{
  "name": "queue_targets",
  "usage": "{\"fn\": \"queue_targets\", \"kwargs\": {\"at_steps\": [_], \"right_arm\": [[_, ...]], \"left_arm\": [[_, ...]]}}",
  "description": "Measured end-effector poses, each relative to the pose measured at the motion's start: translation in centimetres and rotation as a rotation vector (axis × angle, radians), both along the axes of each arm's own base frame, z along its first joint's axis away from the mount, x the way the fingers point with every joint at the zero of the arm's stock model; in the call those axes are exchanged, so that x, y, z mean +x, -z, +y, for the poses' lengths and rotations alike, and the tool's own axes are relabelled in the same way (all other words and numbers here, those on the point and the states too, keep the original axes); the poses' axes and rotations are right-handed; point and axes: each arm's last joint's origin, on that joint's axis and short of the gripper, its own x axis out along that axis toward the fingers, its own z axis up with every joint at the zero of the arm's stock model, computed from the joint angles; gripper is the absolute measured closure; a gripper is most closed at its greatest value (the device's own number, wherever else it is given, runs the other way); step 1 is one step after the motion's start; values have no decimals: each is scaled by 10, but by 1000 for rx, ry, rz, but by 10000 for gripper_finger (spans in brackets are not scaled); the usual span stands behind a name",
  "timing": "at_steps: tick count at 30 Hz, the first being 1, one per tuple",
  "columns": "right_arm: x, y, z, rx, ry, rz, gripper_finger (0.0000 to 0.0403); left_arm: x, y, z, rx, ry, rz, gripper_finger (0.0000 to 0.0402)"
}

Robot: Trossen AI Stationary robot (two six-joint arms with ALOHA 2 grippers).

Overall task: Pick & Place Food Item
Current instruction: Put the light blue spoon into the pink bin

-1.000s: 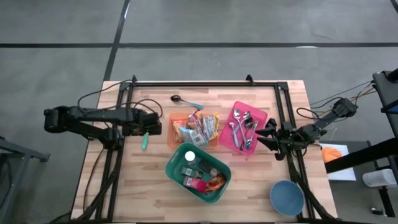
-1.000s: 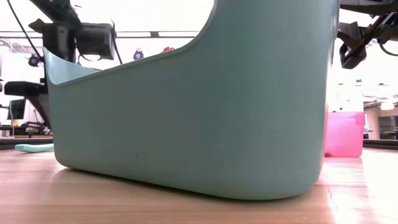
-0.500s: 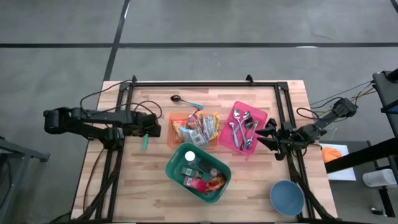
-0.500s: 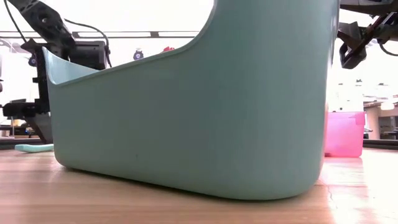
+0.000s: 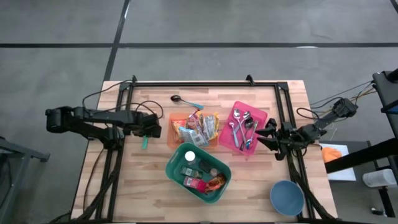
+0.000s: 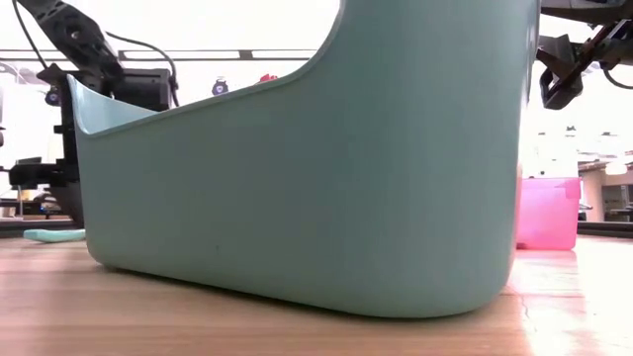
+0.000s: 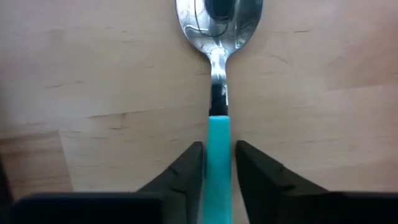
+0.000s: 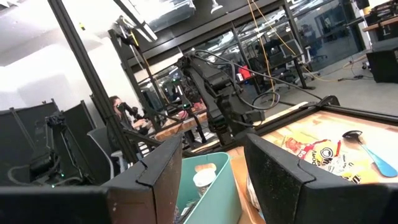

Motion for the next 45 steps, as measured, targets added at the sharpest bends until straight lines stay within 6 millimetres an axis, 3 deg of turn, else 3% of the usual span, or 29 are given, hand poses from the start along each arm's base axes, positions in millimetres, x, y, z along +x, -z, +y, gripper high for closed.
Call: {"fn": "queue_targets", "kwargs": {"at_steps": [7,28,36,45], "right_arm": [[0,0,0,0,0,0,232],[0,0,0,0,0,0,232],[0,0,0,0,0,0,232],[0,0,0,0,0,0,232]], "left_arm": [[2,-1,0,-4,-16,-4,371],[5,-7,1,-22,-13,-16,367],[14,-43,5,52,-17,-17,366],[28,-110,15,318,7,-179,365]]}}
